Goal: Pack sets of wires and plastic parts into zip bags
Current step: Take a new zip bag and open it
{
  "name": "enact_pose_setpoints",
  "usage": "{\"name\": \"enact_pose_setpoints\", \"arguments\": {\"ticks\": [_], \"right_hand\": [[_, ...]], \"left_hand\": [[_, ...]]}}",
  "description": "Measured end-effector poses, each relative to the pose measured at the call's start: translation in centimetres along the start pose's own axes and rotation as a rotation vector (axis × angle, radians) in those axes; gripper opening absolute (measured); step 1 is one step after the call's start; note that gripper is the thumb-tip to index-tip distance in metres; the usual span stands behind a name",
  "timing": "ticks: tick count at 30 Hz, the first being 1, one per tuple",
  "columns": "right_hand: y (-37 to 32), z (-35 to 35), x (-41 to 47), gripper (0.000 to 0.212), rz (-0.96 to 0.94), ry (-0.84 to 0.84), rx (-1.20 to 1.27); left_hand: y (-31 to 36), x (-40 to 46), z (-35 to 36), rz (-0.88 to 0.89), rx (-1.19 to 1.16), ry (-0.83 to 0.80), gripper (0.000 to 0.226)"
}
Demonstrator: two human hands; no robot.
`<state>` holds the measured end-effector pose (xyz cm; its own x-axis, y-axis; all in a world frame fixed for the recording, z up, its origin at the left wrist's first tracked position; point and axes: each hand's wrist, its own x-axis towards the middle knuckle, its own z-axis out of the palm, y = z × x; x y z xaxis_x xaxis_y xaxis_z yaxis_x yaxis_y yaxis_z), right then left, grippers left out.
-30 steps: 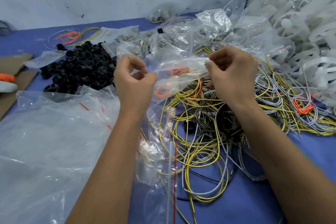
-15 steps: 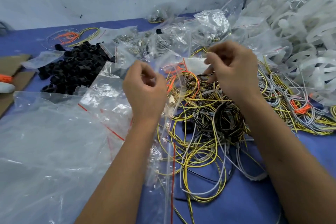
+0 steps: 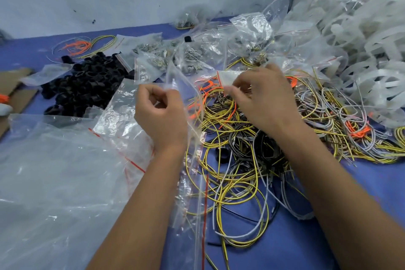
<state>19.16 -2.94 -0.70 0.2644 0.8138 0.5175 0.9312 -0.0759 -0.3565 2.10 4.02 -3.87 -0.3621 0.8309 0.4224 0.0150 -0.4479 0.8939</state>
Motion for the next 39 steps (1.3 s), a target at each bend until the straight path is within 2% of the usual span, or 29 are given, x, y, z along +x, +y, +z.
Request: {"name": "enact_pose_setpoints", "arguments": {"ticks": [2,3,6,9,11,13,16,20,24,28,32,34,35,39], "right_hand": [[-0.6,1.0,-0.1,0.048,0.039,-0.067,-0.134],[-0.8,1.2,-0.1,0.047,0.037,-0.086,-0.159],[-0.8,1.4,-0.1,0.031,0.028,-0.122,-0.124],[-0.7,1.2,0.1,0.024,0.052,-0.075,-0.091],[-1.1,1.1,0.8,0.021,-0.026,-0.065,-0.116],[-2.0,1.3,2.0,0.017,-0.187,-0.153,-0.128],[-3.6,2.0,3.6,0.024,-0.4,-0.38,-0.125],[-4.8,3.2,4.3,0.021,-0.483,-0.578,-0.143],[-5.5,3.8,4.1,0.019,-0.483,-0.544,-0.105],[-6.6,4.5,3.9,0.024,-0.55,-0.644,-0.259],[-6.4,4.8,4.4,0.026,-0.569,-0.615,-0.406],[-5.6,4.3,4.7,0.031,-0.479,-0.538,-0.285],[-5.0,3.9,4.8,0.031,-0.385,-0.486,-0.134],[-2.3,1.4,5.2,0.013,0.051,-0.111,0.71]], "left_hand": [[0.2,0.2,-0.1,0.018,0.007,0.105,0.013],[0.2,0.3,-0.2,0.02,0.012,0.13,0.012],[0.3,0.5,-0.2,0.006,0.023,0.154,0.013],[0.3,0.7,-0.2,-0.025,-0.002,0.186,0.012],[0.4,0.8,-0.3,-0.057,-0.028,0.217,0.012],[0.3,0.9,-0.3,-0.087,-0.044,0.24,0.013],[0.1,1.4,-0.6,-0.114,-0.058,0.257,0.013],[-0.2,1.9,-0.9,-0.146,-0.086,0.281,0.019],[-0.2,2.2,-1.1,-0.157,-0.089,0.313,0.023],[0.0,2.2,-1.1,-0.158,-0.1,0.325,0.025],[0.2,2.1,-1.0,-0.136,-0.104,0.304,0.024],[0.2,2.0,-1.0,-0.117,-0.1,0.286,0.021],[0.3,1.9,-1.0,-0.106,-0.097,0.278,0.019],[0.4,1.6,-0.9,-0.06,-0.075,0.224,0.019]]}}
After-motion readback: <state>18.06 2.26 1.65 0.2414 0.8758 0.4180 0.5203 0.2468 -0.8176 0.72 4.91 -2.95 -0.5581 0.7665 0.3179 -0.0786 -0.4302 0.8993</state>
